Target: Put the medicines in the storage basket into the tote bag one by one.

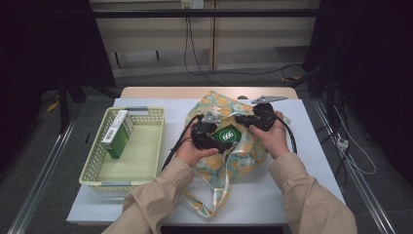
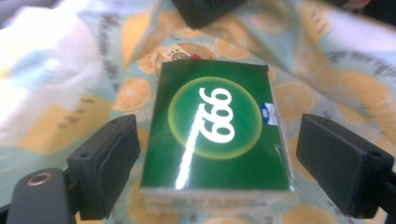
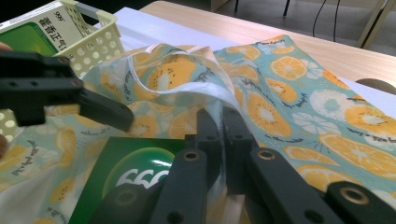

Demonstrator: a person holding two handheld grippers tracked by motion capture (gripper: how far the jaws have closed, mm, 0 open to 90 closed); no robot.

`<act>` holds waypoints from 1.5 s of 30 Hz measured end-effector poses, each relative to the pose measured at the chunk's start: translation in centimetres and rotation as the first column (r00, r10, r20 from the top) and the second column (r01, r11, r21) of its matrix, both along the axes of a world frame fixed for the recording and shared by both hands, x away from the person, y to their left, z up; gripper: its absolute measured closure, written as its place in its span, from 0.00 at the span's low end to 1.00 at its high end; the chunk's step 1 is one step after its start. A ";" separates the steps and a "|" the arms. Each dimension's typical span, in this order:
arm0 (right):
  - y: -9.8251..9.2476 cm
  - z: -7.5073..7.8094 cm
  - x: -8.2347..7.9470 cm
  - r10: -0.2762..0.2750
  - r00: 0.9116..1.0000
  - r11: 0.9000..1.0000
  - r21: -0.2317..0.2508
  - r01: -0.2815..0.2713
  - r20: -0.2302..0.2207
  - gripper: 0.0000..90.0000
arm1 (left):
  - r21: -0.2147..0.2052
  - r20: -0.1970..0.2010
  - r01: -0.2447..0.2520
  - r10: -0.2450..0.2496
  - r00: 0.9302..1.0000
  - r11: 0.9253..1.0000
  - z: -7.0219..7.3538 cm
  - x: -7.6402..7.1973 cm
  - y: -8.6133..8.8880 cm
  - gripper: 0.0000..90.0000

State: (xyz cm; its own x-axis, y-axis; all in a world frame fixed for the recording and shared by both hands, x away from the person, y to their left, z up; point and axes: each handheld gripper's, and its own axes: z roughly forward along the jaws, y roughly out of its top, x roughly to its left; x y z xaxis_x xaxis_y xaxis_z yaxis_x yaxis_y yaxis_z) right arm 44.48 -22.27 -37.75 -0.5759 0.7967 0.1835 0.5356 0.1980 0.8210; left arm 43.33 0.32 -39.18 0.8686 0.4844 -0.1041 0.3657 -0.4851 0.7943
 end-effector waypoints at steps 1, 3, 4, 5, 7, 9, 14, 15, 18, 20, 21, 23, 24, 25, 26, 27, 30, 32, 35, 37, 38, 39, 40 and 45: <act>0.1 0.0 0.0 0.003 1.000 1.000 0.000 -0.003 0.001 0.97 | 0.001 -0.004 -0.001 0.001 1.000 1.000 0.4 -0.1 0.3 0.13; 0.3 -0.1 0.1 0.006 1.000 1.000 0.003 -0.006 0.000 0.97 | -0.009 0.001 -0.002 0.002 1.000 1.000 1.0 -0.3 1.0 0.13; 0.4 -0.1 0.1 0.007 1.000 1.000 0.006 -0.007 0.000 0.97 | -0.008 0.003 -0.003 0.003 1.000 1.000 1.4 -0.5 1.4 0.13; 0.5 -0.1 0.1 0.011 1.000 1.000 0.008 -0.011 0.001 0.97 | -0.011 0.011 0.003 -0.003 1.000 1.000 1.7 -0.6 1.8 0.13; 0.6 -0.2 0.1 0.012 1.000 1.000 0.009 -0.012 0.001 0.97 | -0.008 0.023 -0.005 0.005 1.000 1.000 2.2 -0.8 2.5 0.13; 0.6 -0.2 0.0 0.011 1.000 1.000 0.017 -0.011 0.001 0.97 | -0.005 0.019 -0.011 0.011 1.000 1.000 2.5 -0.8 3.3 0.13; 0.7 -0.1 -0.1 0.017 1.000 1.000 0.017 -0.017 0.002 0.97 | 0.016 0.026 -0.031 0.031 0.999 0.999 3.0 -1.0 5.0 0.14; 0.8 -0.1 -0.1 0.019 1.000 1.000 0.017 -0.019 0.003 0.97 | 0.011 0.025 -0.033 0.032 0.999 0.999 3.1 -1.0 5.3 0.14; 0.9 0.0 -0.2 0.024 1.000 1.000 0.015 -0.024 0.000 0.97 | 0.027 0.034 -0.037 0.036 0.999 0.999 3.5 -1.0 6.2 0.14; 1.1 0.0 -0.2 0.029 1.000 0.999 0.017 -0.029 0.000 0.97 | 0.032 0.043 -0.040 0.038 0.998 0.999 3.8 -1.1 7.0 0.14; 1.2 0.0 -0.3 0.031 1.000 0.999 0.019 -0.031 0.001 0.97 | 0.037 0.045 -0.039 0.037 0.998 0.999 4.0 -1.1 7.4 0.14; 1.4 0.0 -0.3 0.038 0.999 0.999 0.021 -0.038 0.003 0.97 | 0.036 0.056 -0.075 0.073 0.996 0.997 4.3 -1.2 8.1 0.14; 1.4 0.0 -0.3 0.041 0.999 0.999 0.020 -0.041 0.002 0.97 | 0.027 0.047 -0.054 0.053 0.998 0.998 4.4 -1.1 8.5 0.14; 1.5 0.0 -0.3 0.041 0.999 0.999 0.021 -0.041 0.001 0.97 | 0.031 0.050 -0.063 0.061 0.997 0.998 4.4 -1.0 8.9 0.14; 1.5 0.0 -0.2 0.041 0.999 0.999 0.023 -0.041 0.001 0.97 | 0.029 0.047 -0.068 0.067 0.997 0.997 4.5 -1.0 9.4 0.14; 1.6 0.1 -0.2 0.041 0.999 0.999 0.026 -0.042 0.002 0.97 | 0.023 0.045 -0.072 0.071 0.996 0.997 4.6 -0.9 9.8 0.14; 1.6 0.1 -0.2 0.045 0.999 0.999 0.025 -0.045 0.002 0.97 | 0.024 0.043 -0.097 0.096 0.994 0.995 4.9 -0.9 10.9 0.14; 1.6 0.1 -0.2 0.045 0.999 0.999 0.024 -0.045 -0.001 0.97 | 0.016 0.033 -0.104 0.103 0.994 0.994 5.0 -0.7 11.7 0.14; 1.5 0.1 -0.2 0.046 0.999 0.999 0.023 -0.046 -0.004 0.97 | 0.010 0.032 -0.121 0.121 0.992 0.993 5.2 -0.6 12.8 0.14; 1.4 0.1 -0.2 0.044 0.999 0.999 0.023 -0.044 -0.005 0.97 | 0.010 0.018 -0.129 0.129 0.991 0.992 5.4 -0.5 13.5 0.14; 1.4 0.1 -0.2 0.043 0.999 0.999 0.024 -0.043 -0.003 0.97 | 0.017 0.017 -0.131 0.131 0.991 0.991 5.4 -0.4 13.8 0.14; 1.4 0.1 -0.2 0.042 0.999 0.999 0.025 -0.042 -0.003 0.97 | 0.029 0.021 -0.138 0.138 0.990 0.990 5.4 -0.3 14.1 0.14; 1.4 0.1 -0.3 0.044 0.999 0.999 0.025 -0.044 -0.004 0.97 | 0.029 0.018 -0.144 0.143 0.989 0.989 5.4 -0.2 14.4 0.14; 1.4 0.0 -0.3 0.051 0.999 0.999 0.021 -0.051 -0.004 0.97 | 0.065 0.017 -0.162 0.162 0.987 0.985 5.2 0.4 15.9 0.14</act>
State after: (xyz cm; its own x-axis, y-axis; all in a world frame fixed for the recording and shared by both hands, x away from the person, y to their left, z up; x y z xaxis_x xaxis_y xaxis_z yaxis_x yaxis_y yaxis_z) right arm 44.20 -20.82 -37.70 -0.6145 0.7625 0.2025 0.5292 0.2079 0.8227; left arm 43.71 16.24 -33.94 0.7792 0.6242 -0.0574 0.4344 -0.4717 0.7673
